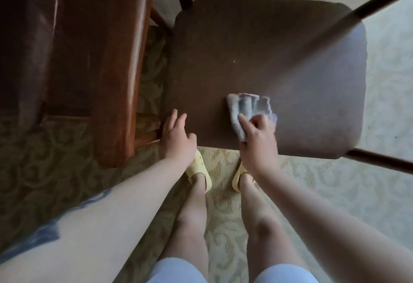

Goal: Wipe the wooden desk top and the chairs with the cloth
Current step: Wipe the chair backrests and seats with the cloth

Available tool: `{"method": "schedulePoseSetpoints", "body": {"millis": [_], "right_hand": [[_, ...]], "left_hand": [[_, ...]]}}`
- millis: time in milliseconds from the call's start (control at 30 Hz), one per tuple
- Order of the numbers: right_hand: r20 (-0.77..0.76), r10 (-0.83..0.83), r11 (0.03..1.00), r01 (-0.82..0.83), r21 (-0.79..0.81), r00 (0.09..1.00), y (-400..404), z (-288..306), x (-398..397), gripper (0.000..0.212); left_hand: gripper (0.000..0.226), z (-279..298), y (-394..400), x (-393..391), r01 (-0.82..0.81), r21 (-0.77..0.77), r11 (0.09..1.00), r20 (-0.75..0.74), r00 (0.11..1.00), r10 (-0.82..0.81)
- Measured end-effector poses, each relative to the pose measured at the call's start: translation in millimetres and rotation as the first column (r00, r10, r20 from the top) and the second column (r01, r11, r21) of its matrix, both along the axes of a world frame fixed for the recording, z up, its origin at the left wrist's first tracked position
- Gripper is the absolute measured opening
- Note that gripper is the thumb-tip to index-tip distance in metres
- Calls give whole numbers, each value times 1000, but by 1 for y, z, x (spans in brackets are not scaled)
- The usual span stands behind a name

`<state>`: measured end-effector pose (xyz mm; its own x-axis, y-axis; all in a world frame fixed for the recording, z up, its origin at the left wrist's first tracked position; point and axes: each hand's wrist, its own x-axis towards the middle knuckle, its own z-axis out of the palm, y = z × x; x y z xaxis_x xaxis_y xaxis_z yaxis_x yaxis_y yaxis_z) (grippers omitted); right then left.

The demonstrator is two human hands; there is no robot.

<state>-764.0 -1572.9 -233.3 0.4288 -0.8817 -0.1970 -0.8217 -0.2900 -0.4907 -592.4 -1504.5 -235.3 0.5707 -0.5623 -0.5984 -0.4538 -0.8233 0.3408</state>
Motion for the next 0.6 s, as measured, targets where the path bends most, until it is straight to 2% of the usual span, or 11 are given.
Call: {"method": "schedulePoseSetpoints", "body": {"millis": [67,100,267,333,367,433,467,500,533,567,600], "right_hand": [[-70,325,945,-327,-17,943,24,-23,14,57],[-99,396,914,-402,-54,913,24,-30,15,56],[-260,282,955,-297,-17,923,5,-56,18,81],[-214,209,975,-221,-35,954,22,-56,41,76],[-173,271,960,-279,-26,947,32,-55,54,75],[-151,577,814,-581,21,803,44,-56,73,71],[-156,688,718,-696,11,708,40,-58,74,66],[-159,717,686,-728,-15,679,31,-59,70,62],[-166,650,749,-662,-26,742,24,-60,63,63],[-173,472,876,-482,-15,864,22,-62,54,65],[-182,196,980,-197,15,964,25,-60,46,68]], "left_hand": [[57,-13,1,1,18,-31,999,39,999,-17],[58,-19,2,1,38,-55,998,61,998,-35],[55,-36,-3,0,20,-237,971,115,993,7],[52,-39,-9,1,4,-292,956,124,992,34],[51,-40,-12,3,-19,-305,952,126,990,60],[48,-41,-18,9,-78,-302,950,135,983,123],[47,-41,-21,12,-97,-292,952,146,979,145],[48,-42,-23,14,-113,-282,953,156,974,162],[49,-43,-25,15,-134,-281,950,156,971,183],[52,-44,-27,14,-161,-287,944,147,967,209],[55,-45,-28,13,-187,-295,937,137,962,235]]}}
